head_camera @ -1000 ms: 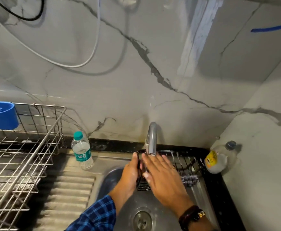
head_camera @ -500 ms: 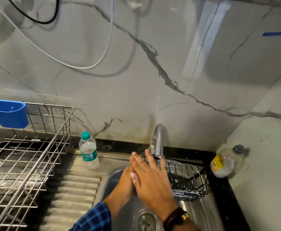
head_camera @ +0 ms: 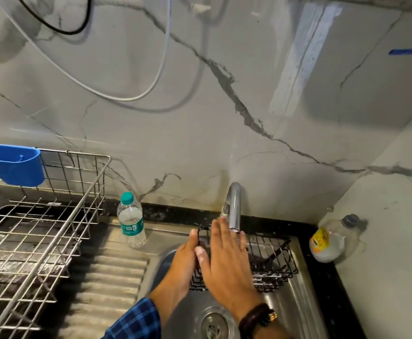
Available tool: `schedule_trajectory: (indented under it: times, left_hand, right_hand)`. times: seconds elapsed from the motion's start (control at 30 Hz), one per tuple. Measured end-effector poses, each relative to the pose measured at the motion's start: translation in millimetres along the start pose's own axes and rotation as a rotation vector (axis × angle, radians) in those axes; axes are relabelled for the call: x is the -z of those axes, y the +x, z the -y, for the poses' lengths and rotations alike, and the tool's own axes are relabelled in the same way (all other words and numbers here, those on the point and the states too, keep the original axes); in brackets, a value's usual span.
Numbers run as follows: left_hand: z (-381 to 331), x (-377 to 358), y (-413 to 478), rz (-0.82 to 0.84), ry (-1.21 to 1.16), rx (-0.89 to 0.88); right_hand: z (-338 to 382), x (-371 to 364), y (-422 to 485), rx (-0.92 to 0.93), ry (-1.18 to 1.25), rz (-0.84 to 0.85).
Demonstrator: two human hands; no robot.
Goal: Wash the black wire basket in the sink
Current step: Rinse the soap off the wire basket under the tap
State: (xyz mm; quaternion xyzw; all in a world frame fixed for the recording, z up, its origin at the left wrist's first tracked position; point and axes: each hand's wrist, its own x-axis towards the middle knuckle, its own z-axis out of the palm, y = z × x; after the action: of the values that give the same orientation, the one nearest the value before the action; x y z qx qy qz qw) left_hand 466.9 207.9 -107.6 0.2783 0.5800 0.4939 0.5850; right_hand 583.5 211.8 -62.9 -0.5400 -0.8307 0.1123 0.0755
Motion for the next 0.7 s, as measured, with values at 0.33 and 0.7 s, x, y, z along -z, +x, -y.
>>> schedule_trajectory:
  times: [0.33,0.7]
  left_hand:
    - [-8,31,5,-0.187,-0.127,0.098]
    - [-33,54,6,-0.186,-0.302,0.063]
  right_hand:
    - [-54,6,1,-0.194,-0.04,-0.044]
    - [-4,-9,0,0.297,-0.261,-0.136]
